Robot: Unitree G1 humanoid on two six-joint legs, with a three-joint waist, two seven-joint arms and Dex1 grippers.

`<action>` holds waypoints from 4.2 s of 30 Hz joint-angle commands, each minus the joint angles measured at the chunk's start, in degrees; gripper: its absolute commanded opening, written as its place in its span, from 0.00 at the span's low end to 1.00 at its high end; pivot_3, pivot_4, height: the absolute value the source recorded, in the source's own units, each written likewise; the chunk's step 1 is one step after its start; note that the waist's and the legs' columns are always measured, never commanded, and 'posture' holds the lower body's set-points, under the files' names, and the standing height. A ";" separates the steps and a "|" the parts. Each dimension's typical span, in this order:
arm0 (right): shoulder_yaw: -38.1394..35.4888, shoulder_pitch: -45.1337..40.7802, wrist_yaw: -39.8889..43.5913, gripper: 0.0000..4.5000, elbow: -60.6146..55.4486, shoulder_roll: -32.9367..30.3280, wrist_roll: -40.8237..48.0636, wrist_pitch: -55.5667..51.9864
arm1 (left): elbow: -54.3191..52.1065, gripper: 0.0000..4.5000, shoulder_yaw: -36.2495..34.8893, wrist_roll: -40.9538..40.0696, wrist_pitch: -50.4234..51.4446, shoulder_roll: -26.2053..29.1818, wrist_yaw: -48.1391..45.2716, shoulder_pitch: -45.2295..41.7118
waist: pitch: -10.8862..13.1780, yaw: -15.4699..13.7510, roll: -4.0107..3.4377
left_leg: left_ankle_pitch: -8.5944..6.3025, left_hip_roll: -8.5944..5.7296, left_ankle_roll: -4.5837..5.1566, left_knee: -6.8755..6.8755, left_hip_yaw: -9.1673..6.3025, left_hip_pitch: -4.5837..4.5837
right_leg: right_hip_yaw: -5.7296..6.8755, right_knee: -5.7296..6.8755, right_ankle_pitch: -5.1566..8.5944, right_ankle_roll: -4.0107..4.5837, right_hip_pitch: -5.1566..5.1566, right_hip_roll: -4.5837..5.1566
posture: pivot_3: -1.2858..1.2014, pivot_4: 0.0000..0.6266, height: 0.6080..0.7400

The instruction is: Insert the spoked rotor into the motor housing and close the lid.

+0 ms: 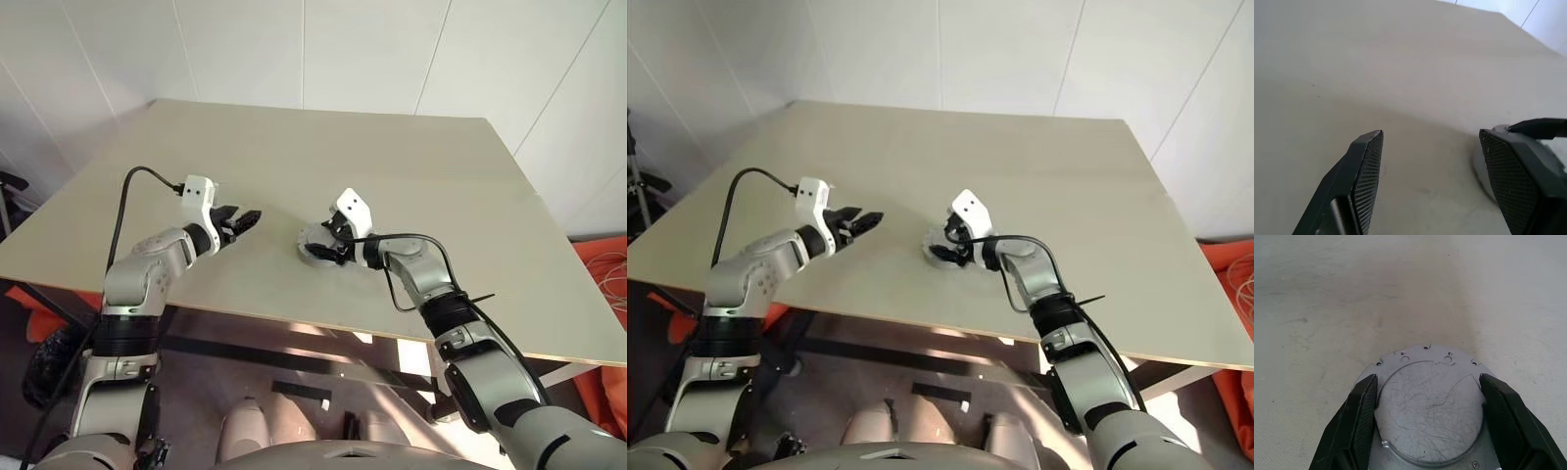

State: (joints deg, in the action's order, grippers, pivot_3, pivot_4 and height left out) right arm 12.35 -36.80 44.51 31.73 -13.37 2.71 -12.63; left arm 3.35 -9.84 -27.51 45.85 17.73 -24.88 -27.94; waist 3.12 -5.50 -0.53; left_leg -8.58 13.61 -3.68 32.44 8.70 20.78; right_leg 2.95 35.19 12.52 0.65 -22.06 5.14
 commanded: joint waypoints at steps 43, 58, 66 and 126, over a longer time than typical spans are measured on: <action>0.33 1.89 -2.81 0.71 -0.70 0.07 -1.69 -2.21 | 45.97 0.01 -2.67 -2.20 19.11 -10.09 -2.61 -25.92 | -0.02 -0.05 0.03 | -0.01 -0.08 0.02 -0.30 -0.01 -0.14 | 0.02 -0.48 0.05 -0.11 0.13 0.00 | 0.52 0.00 1.00; 0.31 2.24 -0.98 0.99 -5.36 -0.42 -0.76 -4.64 | 46.94 0.00 -5.10 -1.96 19.45 -10.12 -0.96 -25.77 | -0.02 -0.09 0.03 | -0.01 -0.16 0.02 -0.68 -0.01 -0.16 | 0.03 -0.69 0.06 -0.12 0.12 0.02 | 0.52 0.00 1.00; -1.00 2.49 3.80 0.99 -12.69 -2.50 2.26 -7.07 | 46.55 0.00 -5.53 -2.04 20.01 -9.89 -1.02 -25.54 | -0.01 -0.19 0.03 | 0.00 -0.20 0.01 -0.93 0.00 -0.12 | 0.03 -0.84 0.04 -0.08 0.08 0.02 | 0.52 0.00 1.00; -38.05 -5.14 -18.70 0.99 -2.60 2.82 29.70 -72.11 | 38.79 0.00 -3.88 -2.58 23.53 -8.68 -2.47 -21.15 | -0.02 -1.57 -0.09 | 0.23 -0.19 -0.39 -1.47 0.08 -0.76 | 0.10 -1.40 -0.18 0.25 0.77 -0.01 | 0.52 0.00 1.00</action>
State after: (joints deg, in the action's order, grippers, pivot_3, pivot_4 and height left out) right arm -25.97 -42.58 26.02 29.17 -12.61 30.55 -82.70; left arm 41.93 -15.06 -31.87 68.26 8.08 -28.72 -50.44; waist 3.09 -7.07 -0.62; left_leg -8.35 13.43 -4.07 30.96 8.78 20.01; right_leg 3.05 33.78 12.35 0.90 -21.30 5.13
